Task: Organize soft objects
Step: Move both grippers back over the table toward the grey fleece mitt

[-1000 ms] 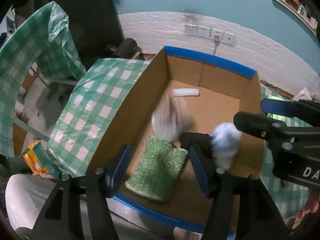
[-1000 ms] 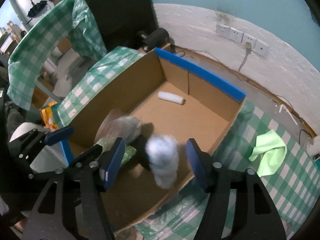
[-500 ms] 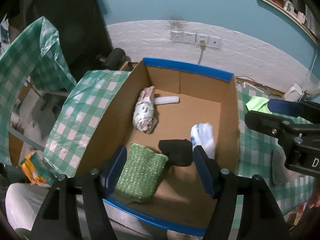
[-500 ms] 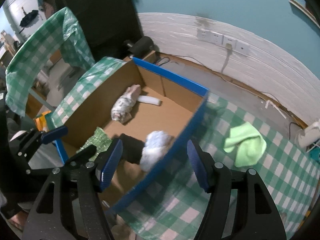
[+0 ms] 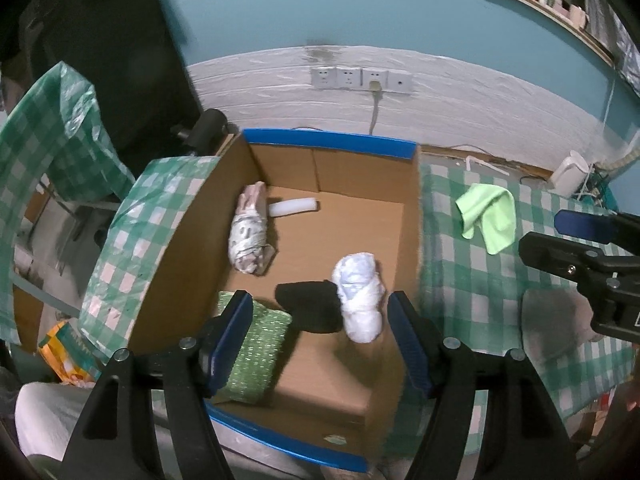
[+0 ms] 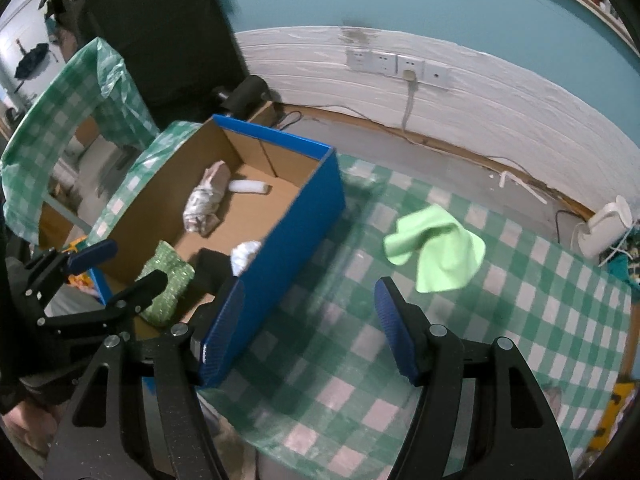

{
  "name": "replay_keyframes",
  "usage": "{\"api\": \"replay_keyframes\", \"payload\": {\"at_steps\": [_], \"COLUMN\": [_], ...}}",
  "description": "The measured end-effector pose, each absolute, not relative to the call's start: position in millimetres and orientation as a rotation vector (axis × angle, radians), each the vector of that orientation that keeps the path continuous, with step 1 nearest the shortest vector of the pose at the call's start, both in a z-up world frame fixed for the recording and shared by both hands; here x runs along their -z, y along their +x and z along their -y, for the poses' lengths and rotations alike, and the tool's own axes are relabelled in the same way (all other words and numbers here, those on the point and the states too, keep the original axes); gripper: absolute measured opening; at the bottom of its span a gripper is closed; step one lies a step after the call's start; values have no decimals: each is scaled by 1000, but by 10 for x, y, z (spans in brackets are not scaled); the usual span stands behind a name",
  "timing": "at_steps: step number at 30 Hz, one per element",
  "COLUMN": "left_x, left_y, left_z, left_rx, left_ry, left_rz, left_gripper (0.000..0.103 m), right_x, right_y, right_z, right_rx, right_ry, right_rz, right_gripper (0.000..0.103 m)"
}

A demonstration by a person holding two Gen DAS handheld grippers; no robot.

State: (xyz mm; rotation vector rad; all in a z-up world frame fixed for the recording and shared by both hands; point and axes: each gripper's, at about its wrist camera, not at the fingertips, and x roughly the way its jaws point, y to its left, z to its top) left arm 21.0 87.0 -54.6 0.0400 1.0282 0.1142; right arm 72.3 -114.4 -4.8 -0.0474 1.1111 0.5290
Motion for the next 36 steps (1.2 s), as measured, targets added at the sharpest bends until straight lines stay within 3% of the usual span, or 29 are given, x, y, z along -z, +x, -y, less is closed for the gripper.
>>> {"api": "replay_keyframes", "payload": {"at_steps": [22, 36], "left_x": [644, 1034], "left_y": [220, 291], "left_z": [79, 571], "left_rx": [14, 65], "left_ry": [189, 270], "left_rz": [-1040, -1121], "left_gripper": [75, 75], "right_x": [268, 931], "right_y": [561, 520], "right_z": [2104, 2547], "right_rx": [-365, -207], "right_ry": [-4, -32], "right_rz": [-1138, -1273], "right_gripper": [70, 72]}}
